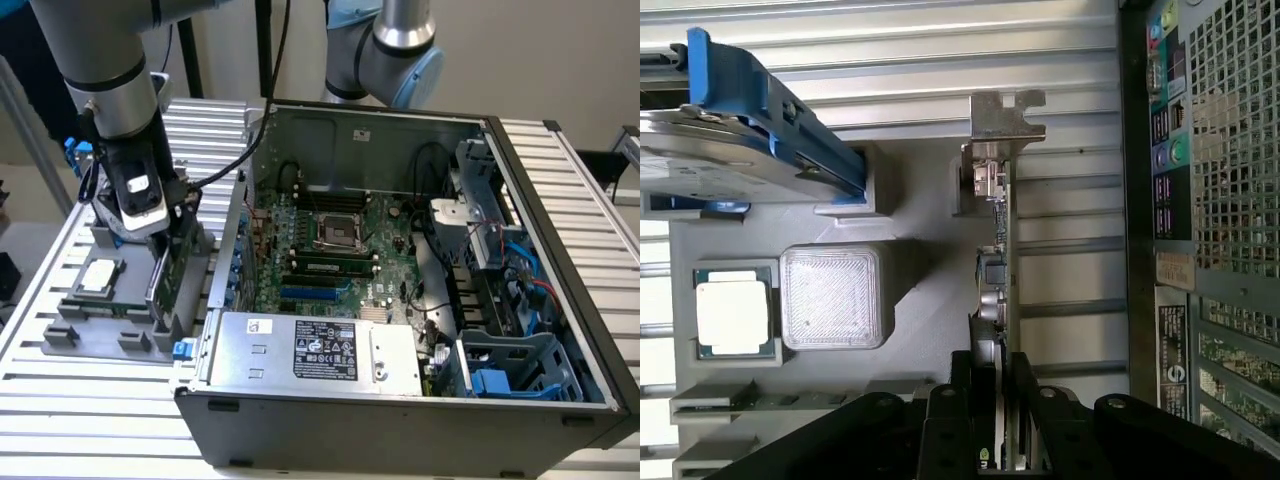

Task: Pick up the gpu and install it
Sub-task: 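Pick up the gpu and move the gpu toward the slot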

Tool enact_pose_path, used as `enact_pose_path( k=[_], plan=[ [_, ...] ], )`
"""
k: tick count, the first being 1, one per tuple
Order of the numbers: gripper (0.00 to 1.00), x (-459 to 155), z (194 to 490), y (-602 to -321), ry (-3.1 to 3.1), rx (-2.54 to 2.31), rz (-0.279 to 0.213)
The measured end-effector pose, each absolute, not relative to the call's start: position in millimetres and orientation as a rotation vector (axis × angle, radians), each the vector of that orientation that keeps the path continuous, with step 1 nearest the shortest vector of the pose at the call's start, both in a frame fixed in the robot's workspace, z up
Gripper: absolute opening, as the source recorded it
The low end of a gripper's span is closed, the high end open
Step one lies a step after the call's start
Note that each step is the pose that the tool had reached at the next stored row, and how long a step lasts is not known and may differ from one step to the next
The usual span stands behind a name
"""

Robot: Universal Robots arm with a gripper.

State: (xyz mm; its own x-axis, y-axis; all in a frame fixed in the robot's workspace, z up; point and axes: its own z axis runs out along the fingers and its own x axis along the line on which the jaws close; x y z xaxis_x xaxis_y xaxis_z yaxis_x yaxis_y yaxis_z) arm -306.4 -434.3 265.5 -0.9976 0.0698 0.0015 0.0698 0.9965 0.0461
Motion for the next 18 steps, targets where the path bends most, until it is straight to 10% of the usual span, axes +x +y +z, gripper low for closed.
enact_pose_path(
  k=[18],
  plan=[
    [0.27,-301,343,-434,3.145,0.108,0.074]
  ],
)
